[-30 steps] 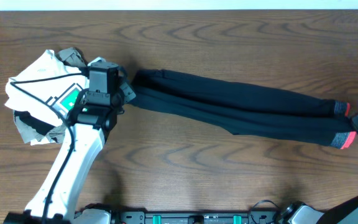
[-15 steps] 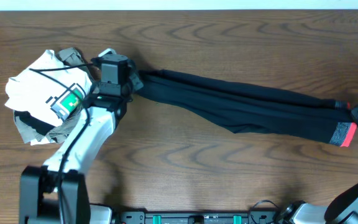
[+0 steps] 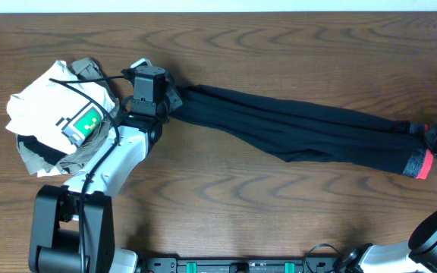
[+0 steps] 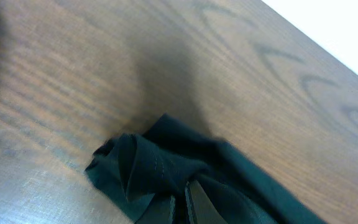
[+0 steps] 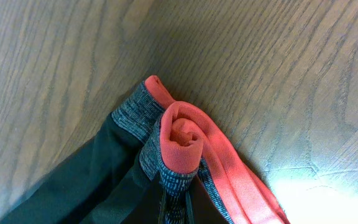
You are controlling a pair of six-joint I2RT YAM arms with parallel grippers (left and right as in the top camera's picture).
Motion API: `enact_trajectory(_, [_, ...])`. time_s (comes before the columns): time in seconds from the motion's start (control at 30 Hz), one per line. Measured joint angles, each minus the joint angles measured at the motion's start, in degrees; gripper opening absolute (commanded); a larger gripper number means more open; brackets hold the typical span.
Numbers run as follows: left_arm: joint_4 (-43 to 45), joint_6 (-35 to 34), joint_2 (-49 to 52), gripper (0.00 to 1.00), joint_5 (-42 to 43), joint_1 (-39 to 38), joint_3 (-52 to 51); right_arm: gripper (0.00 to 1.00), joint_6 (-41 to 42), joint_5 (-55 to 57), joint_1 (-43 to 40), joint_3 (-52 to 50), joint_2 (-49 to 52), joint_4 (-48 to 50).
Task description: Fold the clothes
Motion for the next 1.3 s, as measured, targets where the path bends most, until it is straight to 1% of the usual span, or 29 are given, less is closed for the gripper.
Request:
enact_trajectory(0.1, [-4.9, 0.0, -2.6, 0.06, 0.0, 0.0, 0.0, 0.06, 0.0, 0.1, 0.0, 0.0, 0.1, 0.2])
enact_trajectory(0.27, [-12.3, -1.2, -10.3, 0.06, -1.4, 0.0, 0.0, 0.06, 0.0, 0.2, 0.0, 0.0, 0.1, 0.2])
enact_trajectory(0.43, [-13.4, -2.9, -14.7, 0.06, -4.2, 0.0, 0.0, 0.06, 0.0, 0.2, 0.0, 0.1, 0.1, 0.0])
enact_trajectory(0.67, [-14.6, -4.2, -12.7, 0.06, -5.1, 0.0, 0.0, 0.06, 0.0, 0.2, 0.0, 0.1, 0.1, 0.7])
enact_trajectory(0.83, [-14.5, -4.7, -9.1, 0.06, -5.4, 0.0, 0.0, 0.06, 0.0, 0.1, 0.0, 0.1, 0.5, 2.4])
enact_trajectory(0.97, [-14.3, -4.8, -8.3, 0.06, -5.4, 0.0, 0.0, 0.07, 0.4, 0.1, 0.5, 0.1, 2.2, 4.7])
enact_trajectory(1.03, [-13.6, -4.8, -8.3, 0.06, -5.4, 0.0, 0.0, 0.09, 0.5, 0.0, 0.8, 0.1, 3.3, 6.2])
enact_trajectory(1.1, [-12.9, -4.8, -8.3, 0.06, -5.4, 0.0, 0.0, 0.15, 0.8, 0.2, 1.5, 0.2, 4.7, 8.0])
enact_trajectory(1.3, [-12.2, -4.8, -8.3, 0.06, -5.8, 0.0, 0.0, 0.17, 0.9, 0.4, 4.4, 0.3, 9.4, 10.8])
